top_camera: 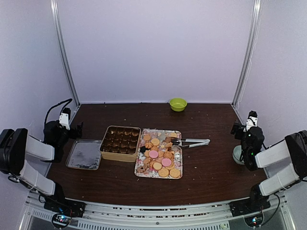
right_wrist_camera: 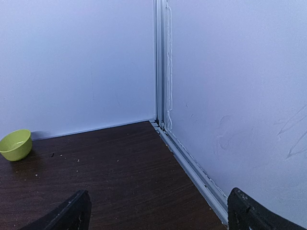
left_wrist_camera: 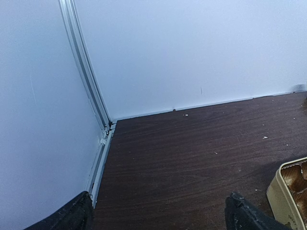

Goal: Pack the cookies
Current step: Pick up the clamp from the center of the board, then pass from the right arm to the left, then pass from the left arm to the right, then pass from the right arm to the left

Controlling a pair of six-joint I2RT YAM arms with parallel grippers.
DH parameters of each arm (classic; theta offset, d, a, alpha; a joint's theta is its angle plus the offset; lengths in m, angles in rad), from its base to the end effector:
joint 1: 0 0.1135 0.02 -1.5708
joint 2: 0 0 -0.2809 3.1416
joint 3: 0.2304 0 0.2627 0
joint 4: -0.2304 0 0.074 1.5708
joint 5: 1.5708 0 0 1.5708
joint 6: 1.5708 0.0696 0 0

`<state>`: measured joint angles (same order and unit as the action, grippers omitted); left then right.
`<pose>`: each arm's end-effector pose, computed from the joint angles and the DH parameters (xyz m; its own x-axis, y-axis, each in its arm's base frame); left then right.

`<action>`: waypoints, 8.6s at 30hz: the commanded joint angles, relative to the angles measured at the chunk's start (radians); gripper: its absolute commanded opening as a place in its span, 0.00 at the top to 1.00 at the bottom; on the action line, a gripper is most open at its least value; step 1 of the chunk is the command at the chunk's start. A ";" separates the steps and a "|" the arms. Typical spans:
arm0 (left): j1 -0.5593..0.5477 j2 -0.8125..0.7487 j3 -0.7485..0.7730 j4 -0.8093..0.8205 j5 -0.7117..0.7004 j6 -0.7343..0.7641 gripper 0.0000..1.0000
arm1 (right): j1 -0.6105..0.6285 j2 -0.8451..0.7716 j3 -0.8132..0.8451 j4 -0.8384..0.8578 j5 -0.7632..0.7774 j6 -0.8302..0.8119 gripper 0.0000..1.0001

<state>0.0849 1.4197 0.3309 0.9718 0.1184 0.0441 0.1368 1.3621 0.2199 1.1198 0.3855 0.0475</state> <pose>0.2912 0.0165 0.1757 -0.1148 0.0342 -0.9928 0.0378 0.9988 0.0300 0.2622 0.0097 0.1775 -0.0105 0.0430 -0.9990 0.2468 0.9683 0.0391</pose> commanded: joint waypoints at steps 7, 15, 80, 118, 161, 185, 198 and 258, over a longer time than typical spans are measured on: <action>-0.003 0.007 -0.001 0.043 -0.012 0.017 0.02 | -0.007 0.000 0.007 0.019 -0.005 -0.007 0.00; 0.014 -0.025 0.016 0.000 0.017 0.004 0.02 | -0.008 -0.041 0.025 -0.048 0.017 0.008 0.00; -0.010 -0.331 0.899 -2.062 0.248 0.476 0.02 | 0.523 0.557 1.172 -1.517 -0.680 -0.580 0.34; -0.010 -0.363 0.901 -2.062 0.247 0.511 0.02 | 0.512 0.661 1.280 -1.584 -0.697 -0.643 1.00; -0.875 -0.304 1.128 -2.187 0.044 0.792 0.34 | 1.028 0.662 1.913 -1.860 -0.440 -0.074 1.00; -0.943 -0.273 1.086 -2.161 0.057 0.729 0.62 | 1.100 0.657 1.941 -1.735 -0.380 -0.102 1.00; -0.957 -0.286 1.056 -2.161 0.066 0.735 0.94 | 1.129 0.674 1.978 -1.678 -0.352 -0.144 1.00; -0.956 -0.291 1.078 -2.151 0.070 0.708 0.47 | 0.998 0.436 1.598 -1.877 -0.404 -0.295 1.00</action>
<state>-0.8707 1.1206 1.4220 -1.2263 0.2253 0.7223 1.1275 1.7744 1.7504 -0.6804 -0.1184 -0.2207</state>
